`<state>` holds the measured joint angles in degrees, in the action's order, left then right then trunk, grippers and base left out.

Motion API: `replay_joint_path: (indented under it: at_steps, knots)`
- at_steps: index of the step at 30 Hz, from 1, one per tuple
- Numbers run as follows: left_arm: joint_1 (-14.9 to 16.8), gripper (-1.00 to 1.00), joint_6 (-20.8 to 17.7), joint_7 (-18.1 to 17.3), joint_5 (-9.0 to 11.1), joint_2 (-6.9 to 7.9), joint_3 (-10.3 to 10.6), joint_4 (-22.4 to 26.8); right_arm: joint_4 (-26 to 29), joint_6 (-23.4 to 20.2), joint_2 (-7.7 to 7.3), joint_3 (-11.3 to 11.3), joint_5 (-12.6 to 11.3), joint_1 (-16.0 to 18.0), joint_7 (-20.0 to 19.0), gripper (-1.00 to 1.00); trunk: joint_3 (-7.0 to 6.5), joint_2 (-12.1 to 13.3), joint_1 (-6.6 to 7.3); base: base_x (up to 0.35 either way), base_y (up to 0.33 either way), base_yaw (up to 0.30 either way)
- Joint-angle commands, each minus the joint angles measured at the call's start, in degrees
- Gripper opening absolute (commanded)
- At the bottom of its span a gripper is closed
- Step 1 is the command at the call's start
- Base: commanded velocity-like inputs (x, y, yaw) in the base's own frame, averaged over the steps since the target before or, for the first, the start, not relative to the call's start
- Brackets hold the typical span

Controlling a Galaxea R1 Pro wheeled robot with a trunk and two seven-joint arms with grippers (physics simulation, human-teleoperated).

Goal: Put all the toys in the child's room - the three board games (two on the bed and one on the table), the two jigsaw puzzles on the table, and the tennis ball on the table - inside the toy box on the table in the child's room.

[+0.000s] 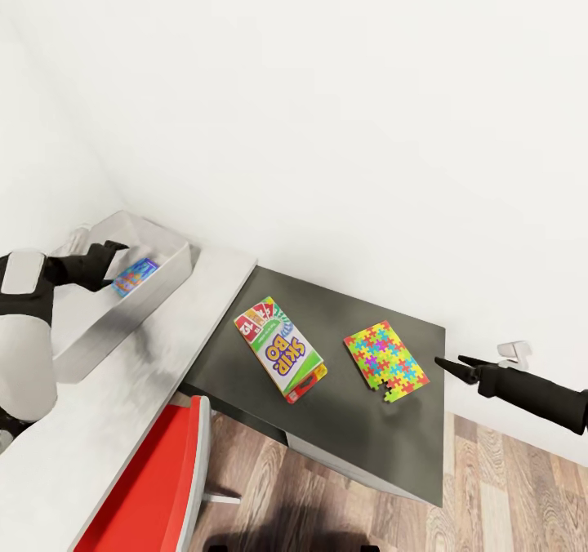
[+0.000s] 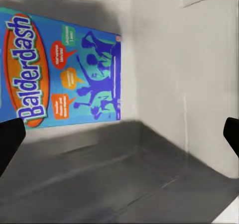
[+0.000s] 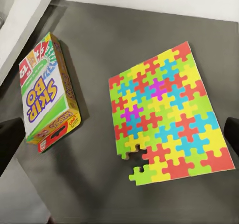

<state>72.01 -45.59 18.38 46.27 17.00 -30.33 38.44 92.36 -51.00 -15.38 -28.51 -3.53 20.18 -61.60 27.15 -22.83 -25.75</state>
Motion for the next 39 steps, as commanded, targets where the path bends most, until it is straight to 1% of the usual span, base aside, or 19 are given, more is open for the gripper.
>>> replay_joint_path:
  at_steps: [1,2,3,4,5,8,9,11,12,13,14,17,18,19,24,35,39]
  knots:
    - [-0.7,1.0,-1.6,0.5,1.4,-0.78,0.1,2.7,0.0,-1.0,0.01,0.0,-0.3,0.0,0.0,1.0,0.09,-0.1,-0.03,0.0,0.0,0.0]
    - [-1.6,1.0,-3.0,0.5,2.0,-1.61,0.3,5.7,0.0,-1.4,0.04,0.0,-0.3,0.0,0.1,1.0,0.09,-0.1,-0.03,0.0,0.0,0.0]
    - [-1.6,1.0,-3.0,0.5,2.0,-1.61,0.3,5.7,0.0,-1.4,0.04,0.0,-0.3,0.0,0.1,1.0,0.09,-0.1,-0.03,0.0,0.0,0.0]
    - [-2.6,1.0,-4.2,0.4,2.6,-2.55,0.6,8.8,0.0,-1.7,0.1,0.0,-0.3,0.0,0.1,1.0,0.09,-0.1,-0.03,0.0,0.0,0.0]
    - [-2.6,1.0,-4.2,0.4,2.6,-2.55,0.6,8.8,0.0,-1.7,0.1,0.0,-0.3,0.0,0.1,1.0,0.09,-0.1,-0.03,0.0,0.0,0.0]
    - [-6.0,1.0,-7.3,0.4,3.7,-5.47,1.7,18.5,0.0,-2.1,0.34,0.2,-0.3,0.0,0.1,1.0,0.09,-0.1,-0.03,0.0,0.0,0.0]
    - [-8.1,1.0,-8.8,0.4,4.1,-7.26,2.4,23.5,-0.1,-1.5,0.49,0.4,-0.3,0.0,0.1,1.0,0.09,-0.1,-0.03,0.0,0.0,0.0]
    - [-10.1,1.0,-9.7,0.4,4.4,-8.73,3.2,27.7,-0.1,0.0,0.6,0.5,-0.3,-0.1,0.0,1.0,0.09,-0.1,-0.03,0.0,0.0,0.0]
    - [-10.1,1.0,-9.7,0.4,4.4,-8.73,3.2,27.7,-0.1,0.0,0.6,0.5,-0.3,-0.1,0.0,1.0,0.09,-0.1,-0.03,0.0,0.0,0.0]
    - [-11.0,1.0,-10.0,0.4,4.5,-9.28,3.6,29.8,-0.1,0.9,0.66,0.6,-0.3,-0.1,-0.1,1.0,0.09,-0.1,-0.03,0.0,0.0,0.0]
    - [-11.0,1.0,-10.0,0.4,4.5,-9.28,3.6,29.8,-0.1,0.9,0.66,0.6,-0.3,-0.1,-0.1,1.0,0.09,-0.1,-0.03,0.0,0.0,0.0]
    - [-12.9,1.0,-10.3,0.5,4.4,-10.35,4.2,34.7,-0.1,3.0,0.77,0.7,-0.3,-0.1,-0.1,1.0,0.09,-0.1,-0.03,0.0,0.0,0.0]
    - [-12.9,1.0,-10.3,0.5,4.4,-10.35,4.2,34.7,-0.1,3.0,0.77,0.7,-0.3,-0.1,-0.1,1.0,0.09,-0.1,-0.03,0.0,0.0,0.0]
    - [-13.3,1.0,-10.3,0.6,4.4,-10.57,4.3,35.8,-0.1,3.5,0.79,0.7,-0.3,-0.1,-0.1,1.0,0.09,-0.1,-0.03,0.0,0.0,0.0]
    - [-14.1,1.0,-10.3,0.9,4.3,-11.01,4.6,38.1,-0.1,4.4,0.83,0.7,-0.3,-0.2,-0.1,1.0,0.09,-0.1,-0.03,0.0,0.0,0.0]
    - [-14.8,1.0,-10.3,1.2,4.1,-11.38,5.0,40.9,-0.1,5.1,0.87,0.7,-0.3,-0.2,0.1,1.0,0.09,-0.1,-0.03,0.0,0.0,0.0]
    - [-15.7,1.0,-10.3,1.1,4.0,-11.74,5.5,43.0,-0.1,5.3,0.88,0.7,-0.3,-0.2,0.2,1.0,0.09,-0.1,-0.03,0.0,0.0,0.0]
